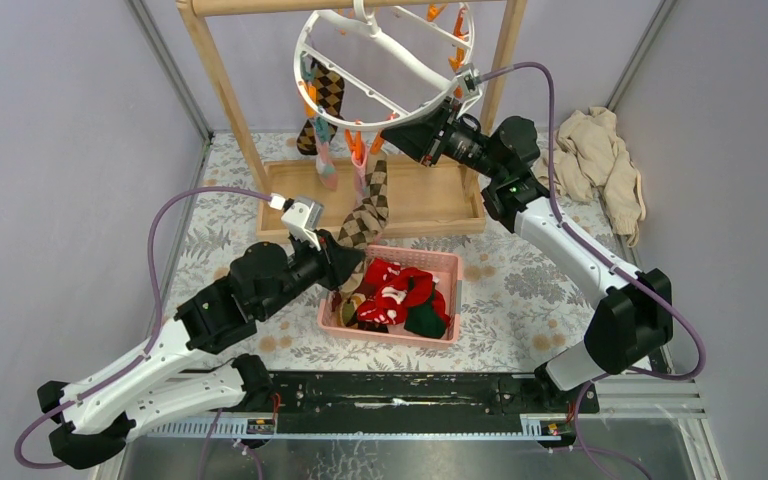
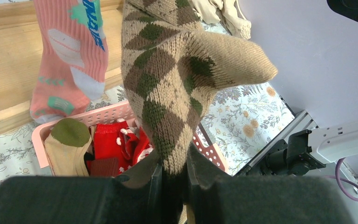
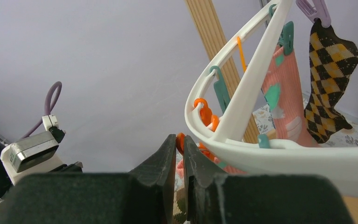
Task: Remove the socks clipped to the hanger
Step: Remove the sock from the hanger.
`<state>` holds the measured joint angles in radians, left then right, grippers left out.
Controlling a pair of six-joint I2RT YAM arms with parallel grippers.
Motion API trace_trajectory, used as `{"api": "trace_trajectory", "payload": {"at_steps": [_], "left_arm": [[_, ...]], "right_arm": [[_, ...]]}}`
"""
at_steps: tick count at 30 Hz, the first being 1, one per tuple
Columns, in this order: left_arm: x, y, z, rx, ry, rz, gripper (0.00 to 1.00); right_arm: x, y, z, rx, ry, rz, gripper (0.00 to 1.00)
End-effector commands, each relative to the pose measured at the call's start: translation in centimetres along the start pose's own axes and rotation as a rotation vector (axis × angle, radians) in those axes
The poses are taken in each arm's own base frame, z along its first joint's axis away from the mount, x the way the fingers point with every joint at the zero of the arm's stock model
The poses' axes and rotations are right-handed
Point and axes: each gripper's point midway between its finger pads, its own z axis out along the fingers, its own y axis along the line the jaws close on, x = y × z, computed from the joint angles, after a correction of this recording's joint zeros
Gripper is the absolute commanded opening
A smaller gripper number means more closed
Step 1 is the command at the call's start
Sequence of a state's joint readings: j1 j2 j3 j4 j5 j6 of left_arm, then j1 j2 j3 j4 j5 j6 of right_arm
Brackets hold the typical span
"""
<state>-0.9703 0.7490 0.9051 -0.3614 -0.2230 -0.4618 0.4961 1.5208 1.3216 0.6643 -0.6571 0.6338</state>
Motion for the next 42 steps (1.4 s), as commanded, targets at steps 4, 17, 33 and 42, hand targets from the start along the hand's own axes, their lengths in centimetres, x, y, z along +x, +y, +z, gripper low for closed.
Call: {"api": "trace_trajectory", "payload": {"at_steps": [4, 17, 33, 42], "left_arm": [[-0.7, -1.0, -0.6, 0.040, -0.008, -0.012, 0.22], [-0.7, -0.8, -0.6, 0.032, -0.011, -0.012, 0.22], [-0.6, -0.9, -0.6, 0.036, -0.007, -0.017, 0.22], [-0.9, -1.8, -1.1, 0.084, -0.005, -0.028, 0.23]], "right_arm": [[-2.1, 1.3, 0.2, -0.025, -0.037, -0.053, 0.36], [-1.4, 1.0, -1.4, 0.041, -0.034, -0.087, 0.60], [-1.4, 1.9, -3.0, 0.066, -0.037, -0.121, 0.60], [-0.3, 0.4, -1.7, 0.035, -0.026, -0.103, 0.56]]}}
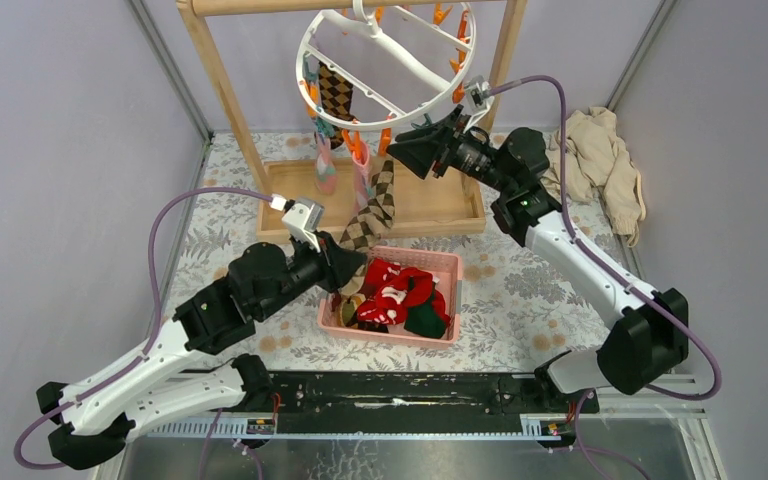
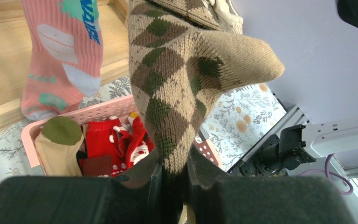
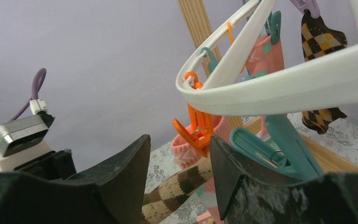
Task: Remove the socks clipped to the hanger
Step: Remove the sock from the hanger.
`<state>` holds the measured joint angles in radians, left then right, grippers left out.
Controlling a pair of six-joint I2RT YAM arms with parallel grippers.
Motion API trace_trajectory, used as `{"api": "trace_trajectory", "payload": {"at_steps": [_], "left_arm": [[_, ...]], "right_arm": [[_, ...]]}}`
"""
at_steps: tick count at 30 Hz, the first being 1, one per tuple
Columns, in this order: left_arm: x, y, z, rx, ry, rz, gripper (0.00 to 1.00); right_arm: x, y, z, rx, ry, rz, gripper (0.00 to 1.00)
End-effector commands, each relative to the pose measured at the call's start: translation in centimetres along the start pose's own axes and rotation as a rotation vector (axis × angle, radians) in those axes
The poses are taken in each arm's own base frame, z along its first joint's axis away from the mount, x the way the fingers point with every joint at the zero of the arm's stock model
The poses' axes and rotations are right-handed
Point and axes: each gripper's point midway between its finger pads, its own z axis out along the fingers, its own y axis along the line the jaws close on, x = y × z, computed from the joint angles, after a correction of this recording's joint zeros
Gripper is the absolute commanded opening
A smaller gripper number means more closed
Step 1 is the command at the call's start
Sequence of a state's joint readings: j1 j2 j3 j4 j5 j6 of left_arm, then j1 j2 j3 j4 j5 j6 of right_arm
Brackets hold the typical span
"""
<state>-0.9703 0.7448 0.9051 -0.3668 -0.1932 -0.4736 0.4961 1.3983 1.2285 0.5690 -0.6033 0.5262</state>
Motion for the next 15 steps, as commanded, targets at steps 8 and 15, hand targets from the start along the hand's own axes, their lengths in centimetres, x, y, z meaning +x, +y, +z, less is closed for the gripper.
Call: {"api": "trace_trajectory", "payload": {"at_steps": [8, 15], "left_arm": [[-1.5, -2.9, -1.3, 0.123, 0.001, -0.038, 0.23], [-1.2, -3.6, -1.2, 0.150, 0.036, -0.042, 0.23]], "right_arm": [[-0.9, -0.7, 1.7, -0.046, -0.045, -0.041, 0.58], [-1.8, -0.3, 2.2, -0.070, -0.066, -0.054, 0.59]]}}
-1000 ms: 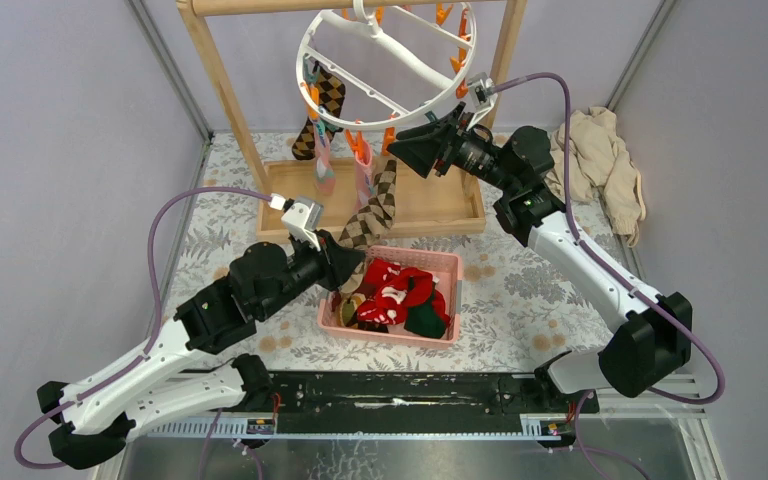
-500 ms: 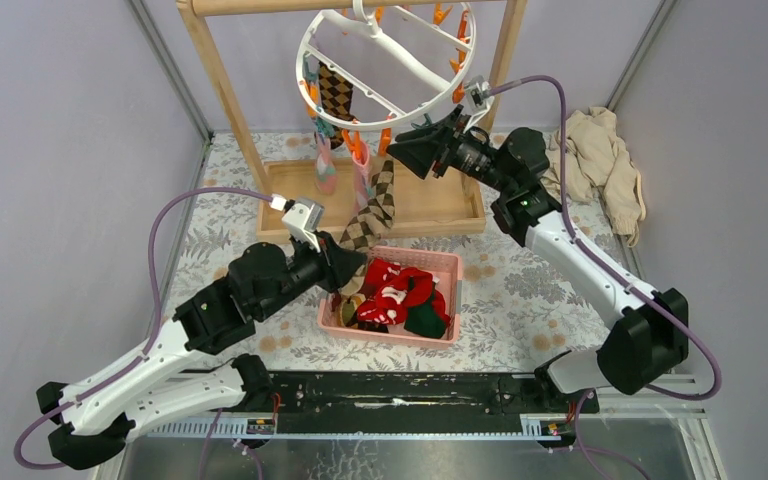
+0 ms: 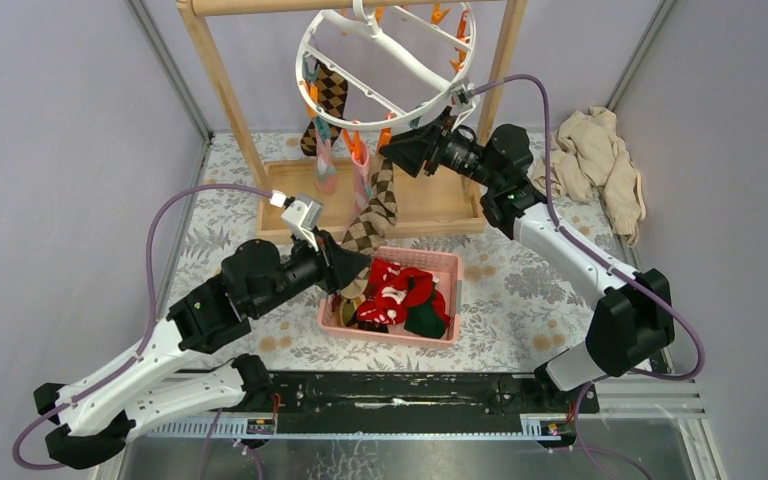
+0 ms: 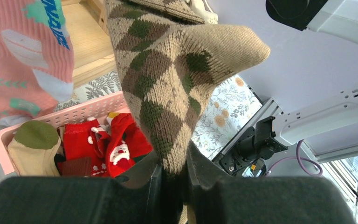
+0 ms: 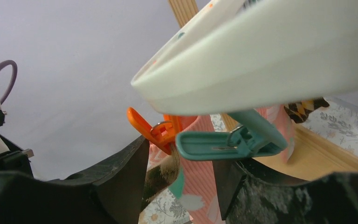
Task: Remove the socks clipped to the hanger
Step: Remove the sock from the hanger, then place the sock in the bin.
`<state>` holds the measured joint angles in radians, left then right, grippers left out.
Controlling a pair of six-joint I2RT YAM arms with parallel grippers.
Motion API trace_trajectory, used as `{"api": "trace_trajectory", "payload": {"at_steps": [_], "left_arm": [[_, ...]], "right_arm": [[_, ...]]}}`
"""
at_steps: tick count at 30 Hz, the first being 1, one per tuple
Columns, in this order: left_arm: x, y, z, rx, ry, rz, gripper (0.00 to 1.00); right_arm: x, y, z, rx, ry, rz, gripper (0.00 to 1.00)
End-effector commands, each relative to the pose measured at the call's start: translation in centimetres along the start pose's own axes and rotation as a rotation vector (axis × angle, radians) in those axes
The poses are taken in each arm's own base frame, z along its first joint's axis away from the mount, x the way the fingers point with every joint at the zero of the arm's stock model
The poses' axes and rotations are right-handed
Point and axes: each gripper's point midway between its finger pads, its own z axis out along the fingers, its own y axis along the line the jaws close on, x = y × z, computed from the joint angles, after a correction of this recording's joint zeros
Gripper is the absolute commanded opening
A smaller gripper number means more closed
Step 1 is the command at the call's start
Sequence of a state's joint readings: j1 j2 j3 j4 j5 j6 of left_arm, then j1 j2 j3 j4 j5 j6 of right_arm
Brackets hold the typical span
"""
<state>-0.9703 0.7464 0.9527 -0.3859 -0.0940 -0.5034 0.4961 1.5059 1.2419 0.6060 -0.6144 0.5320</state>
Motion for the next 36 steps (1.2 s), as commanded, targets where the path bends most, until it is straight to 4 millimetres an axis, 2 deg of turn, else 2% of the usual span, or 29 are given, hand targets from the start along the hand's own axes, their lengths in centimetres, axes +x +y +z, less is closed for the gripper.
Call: {"api": "trace_trajectory", "payload": {"at_steps": [1, 10, 16, 23, 26, 28, 29, 31, 32, 36], "left_arm": [[-0.3, -1.3, -0.2, 0.050, 0.019, -0.008, 0.23], [0.2, -1.3, 0.1, 0.050, 0.039, -0.006, 0.23], [0.2, -1.3, 0.1, 0.050, 0.041, -0.002, 0.23], [0.4, -1.3, 0.2, 0.053, 0.049, 0.001, 0.23], [0.6, -1.3, 0.3, 0.052, 0.057, -0.001, 0.23], [0.8, -1.2, 0.4, 0.052, 0.061, -0.003, 0.24], [1.0, -1.2, 0.4, 0.051, 0.065, -0.003, 0.24], [1.4, -1.1, 0.7, 0.053, 0.072, -0.005, 0.24], [1.6, -1.1, 0.9, 0.058, 0.080, -0.006, 0.24], [2.4, -1.8, 1.8, 0.098, 0.104, -0.018, 0.24]], "right_arm": [[-4.7, 2.9, 0.5, -0.090, -0.115, -0.095, 0.58], [-5.7, 3.5, 0.9, -0.119, -0.133, -0.094, 0.57], [-5.5, 3.3, 1.1, -0.121, -0.124, -0.091, 0.43], [-5.2, 3.1, 1.2, -0.123, -0.119, -0.088, 0.12], [-5.1, 3.2, 1.1, -0.122, -0.117, -0.086, 0.11], [-5.0, 3.0, 1.0, -0.115, -0.114, -0.083, 0.13], [-4.9, 2.9, 1.0, -0.110, -0.110, -0.081, 0.18], [-4.4, 2.9, 0.9, -0.105, -0.087, -0.067, 0.46], [-4.0, 2.8, 0.8, -0.103, -0.069, -0.061, 0.55], [-2.7, 2.8, -0.9, -0.054, -0.043, -0.042, 0.66]]}}
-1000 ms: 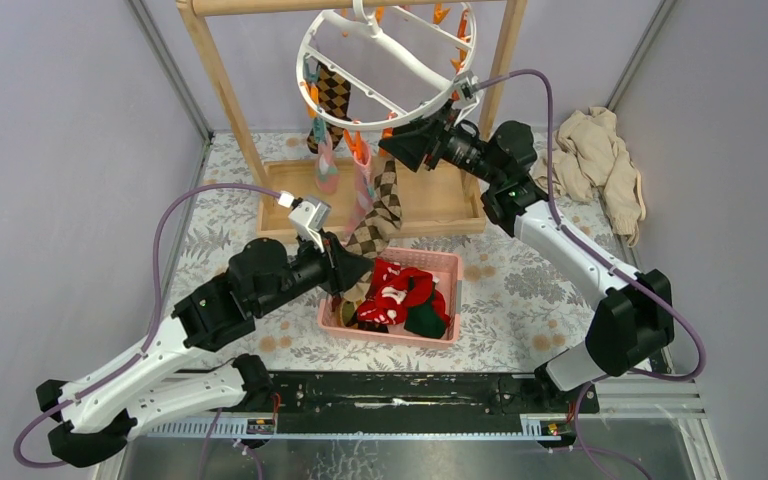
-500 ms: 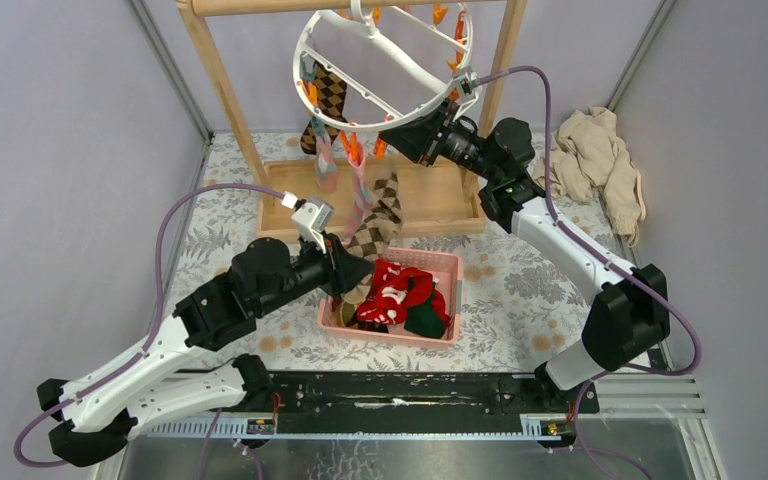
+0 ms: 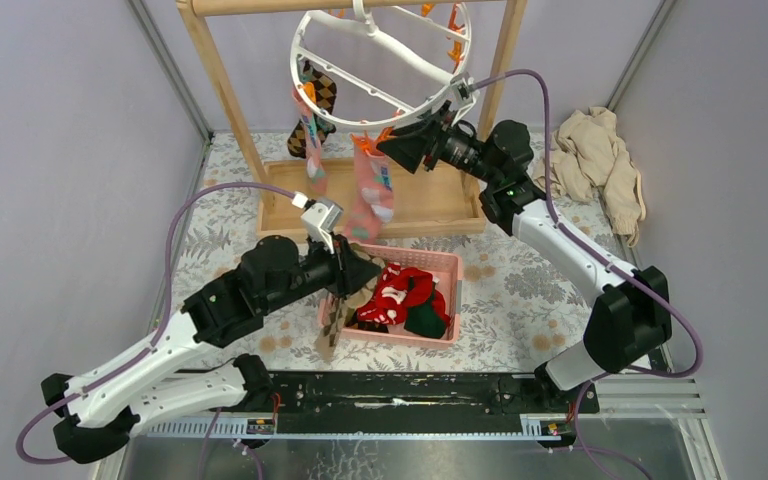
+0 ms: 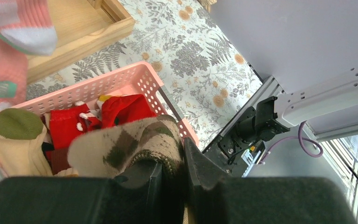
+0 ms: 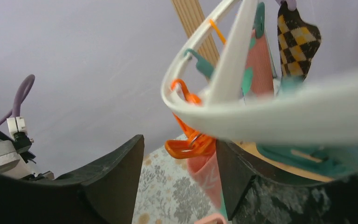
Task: Remove the socks clipped to the hanger
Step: Place the sock in the bin.
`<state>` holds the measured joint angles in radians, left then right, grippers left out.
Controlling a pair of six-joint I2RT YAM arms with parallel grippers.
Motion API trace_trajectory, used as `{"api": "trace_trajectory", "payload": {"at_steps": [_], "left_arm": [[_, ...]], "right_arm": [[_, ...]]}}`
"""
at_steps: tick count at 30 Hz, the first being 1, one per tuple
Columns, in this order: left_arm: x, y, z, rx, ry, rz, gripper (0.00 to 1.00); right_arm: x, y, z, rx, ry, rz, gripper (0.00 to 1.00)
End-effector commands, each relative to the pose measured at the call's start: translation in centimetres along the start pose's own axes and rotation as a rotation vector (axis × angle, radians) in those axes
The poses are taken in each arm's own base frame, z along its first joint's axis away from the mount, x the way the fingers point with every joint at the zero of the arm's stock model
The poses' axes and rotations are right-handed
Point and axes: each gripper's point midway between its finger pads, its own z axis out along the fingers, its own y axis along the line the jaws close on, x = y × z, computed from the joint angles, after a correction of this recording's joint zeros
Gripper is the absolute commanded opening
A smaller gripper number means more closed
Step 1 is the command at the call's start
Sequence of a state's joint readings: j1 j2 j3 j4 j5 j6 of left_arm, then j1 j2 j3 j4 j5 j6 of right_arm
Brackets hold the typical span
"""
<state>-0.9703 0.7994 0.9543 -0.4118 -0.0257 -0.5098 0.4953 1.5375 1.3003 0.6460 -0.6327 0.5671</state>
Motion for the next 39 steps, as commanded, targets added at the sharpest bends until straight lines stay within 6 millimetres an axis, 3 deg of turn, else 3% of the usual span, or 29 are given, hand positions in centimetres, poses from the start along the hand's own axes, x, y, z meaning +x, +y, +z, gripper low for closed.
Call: {"api": "trace_trajectory", "payload": {"at_steps": [1, 7, 15, 19, 24, 27, 31, 32, 33, 39], "left_arm": [[0.2, -1.6, 1.1, 0.081, 0.006, -0.015, 0.24], [1.3, -1.6, 3.0, 0.106, 0.022, -0.026, 0.25], [4.4, -2.2, 7.4, 0.179, 0.096, -0.057, 0.26], [7.2, -1.8, 9.7, 0.203, 0.152, -0.095, 0.39], [9.4, -0.9, 11.2, 0.188, 0.191, -0.121, 0.67], [9.0, -0.6, 11.1, 0.170, 0.173, -0.108, 0.79], [7.1, 0.1, 10.4, 0.105, 0.130, -0.071, 0.85], [6.4, 0.1, 10.1, 0.094, 0.113, -0.063, 0.96], [5.7, 0.1, 9.6, 0.086, 0.094, -0.058, 0.98], [2.3, 1.4, 5.8, -0.026, -0.016, -0.054, 0.98]], "right_arm": [[-0.3, 2.0, -2.2, 0.007, 0.014, -0.030, 0.67], [2.7, 1.1, -6.5, 0.191, 0.090, 0.010, 0.72], [6.9, 0.9, -12.4, 0.359, 0.202, 0.043, 0.73], [8.5, 1.0, -14.5, 0.407, 0.237, 0.055, 0.74], [11.6, 0.8, -16.5, 0.439, 0.309, 0.112, 0.74], [12.8, 0.6, -17.0, 0.449, 0.343, 0.135, 0.74], [14.6, 0.7, -17.3, 0.428, 0.395, 0.175, 0.70], [15.1, 0.6, -17.4, 0.424, 0.414, 0.185, 0.70], [15.6, 0.6, -17.5, 0.419, 0.431, 0.196, 0.70], [18.5, 0.4, -18.1, 0.432, 0.519, 0.200, 0.65]]}}
